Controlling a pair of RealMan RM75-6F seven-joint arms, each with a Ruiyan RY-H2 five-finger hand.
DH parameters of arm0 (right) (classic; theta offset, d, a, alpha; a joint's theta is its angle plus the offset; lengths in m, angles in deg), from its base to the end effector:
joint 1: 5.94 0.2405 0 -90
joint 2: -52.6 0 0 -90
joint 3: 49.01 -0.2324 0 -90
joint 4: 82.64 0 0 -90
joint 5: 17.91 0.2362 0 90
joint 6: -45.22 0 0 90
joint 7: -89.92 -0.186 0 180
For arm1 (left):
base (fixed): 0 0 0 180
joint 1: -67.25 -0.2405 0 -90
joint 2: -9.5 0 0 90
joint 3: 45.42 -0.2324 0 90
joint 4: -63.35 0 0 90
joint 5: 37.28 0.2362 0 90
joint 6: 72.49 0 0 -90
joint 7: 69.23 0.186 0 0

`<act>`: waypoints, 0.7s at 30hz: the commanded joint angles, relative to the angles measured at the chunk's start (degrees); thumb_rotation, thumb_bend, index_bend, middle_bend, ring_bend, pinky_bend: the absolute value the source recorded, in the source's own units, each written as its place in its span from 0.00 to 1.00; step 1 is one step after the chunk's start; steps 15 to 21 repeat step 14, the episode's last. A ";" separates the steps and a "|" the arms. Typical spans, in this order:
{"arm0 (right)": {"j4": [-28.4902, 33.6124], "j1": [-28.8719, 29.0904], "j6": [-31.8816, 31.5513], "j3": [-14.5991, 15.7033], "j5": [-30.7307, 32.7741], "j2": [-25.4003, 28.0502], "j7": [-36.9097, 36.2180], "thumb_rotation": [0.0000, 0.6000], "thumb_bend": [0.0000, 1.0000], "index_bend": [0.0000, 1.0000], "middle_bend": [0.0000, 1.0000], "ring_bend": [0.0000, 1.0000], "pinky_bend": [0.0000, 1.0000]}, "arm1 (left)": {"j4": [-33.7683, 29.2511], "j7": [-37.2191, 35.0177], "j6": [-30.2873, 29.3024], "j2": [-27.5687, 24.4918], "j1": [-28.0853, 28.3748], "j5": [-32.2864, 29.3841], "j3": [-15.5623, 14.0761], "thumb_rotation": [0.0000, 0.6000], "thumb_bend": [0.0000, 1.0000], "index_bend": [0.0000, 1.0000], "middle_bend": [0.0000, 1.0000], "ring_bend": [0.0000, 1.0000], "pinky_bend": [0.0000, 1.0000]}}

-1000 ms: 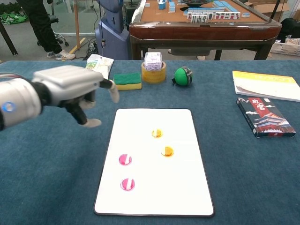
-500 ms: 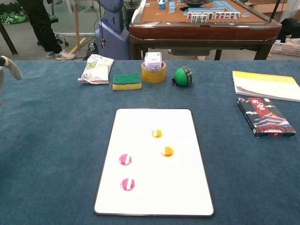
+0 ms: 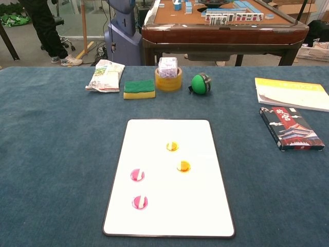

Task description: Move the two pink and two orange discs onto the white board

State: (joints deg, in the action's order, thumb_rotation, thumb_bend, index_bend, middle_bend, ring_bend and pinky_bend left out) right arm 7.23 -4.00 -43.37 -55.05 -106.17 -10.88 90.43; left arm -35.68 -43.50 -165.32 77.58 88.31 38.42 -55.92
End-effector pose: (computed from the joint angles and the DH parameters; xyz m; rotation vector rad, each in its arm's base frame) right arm -0.3044 -0.2206 0.1503 1.3430 -0.7829 0.9150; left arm -0.2518 0.2415 0.0894 -1.5495 -0.6467 -0.7051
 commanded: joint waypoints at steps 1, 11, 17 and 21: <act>-0.41 0.74 1.57 -0.15 1.19 0.00 0.01 1.00 0.00 0.26 0.31 0.34 0.61 | 0.13 -1.43 -1.16 -0.29 -1.95 1.40 0.72 1.00 0.30 0.37 0.44 0.35 0.57; -0.18 1.50 2.97 0.28 1.94 -0.28 0.79 1.00 0.00 0.26 0.31 0.34 0.61 | 2.39 -3.13 -3.02 0.52 -6.63 1.95 4.47 1.00 0.30 0.37 0.44 0.35 0.57; -0.25 1.74 3.63 0.62 1.99 -0.32 0.76 1.00 0.00 0.26 0.31 0.34 0.61 | 3.01 -2.99 -2.12 0.74 -7.03 2.43 5.14 1.00 0.30 0.37 0.44 0.35 0.57; -0.25 1.74 3.63 0.62 1.99 -0.32 0.76 1.00 0.00 0.26 0.31 0.34 0.61 | 3.01 -2.99 -2.12 0.74 -7.03 2.43 5.14 1.00 0.30 0.37 0.44 0.35 0.57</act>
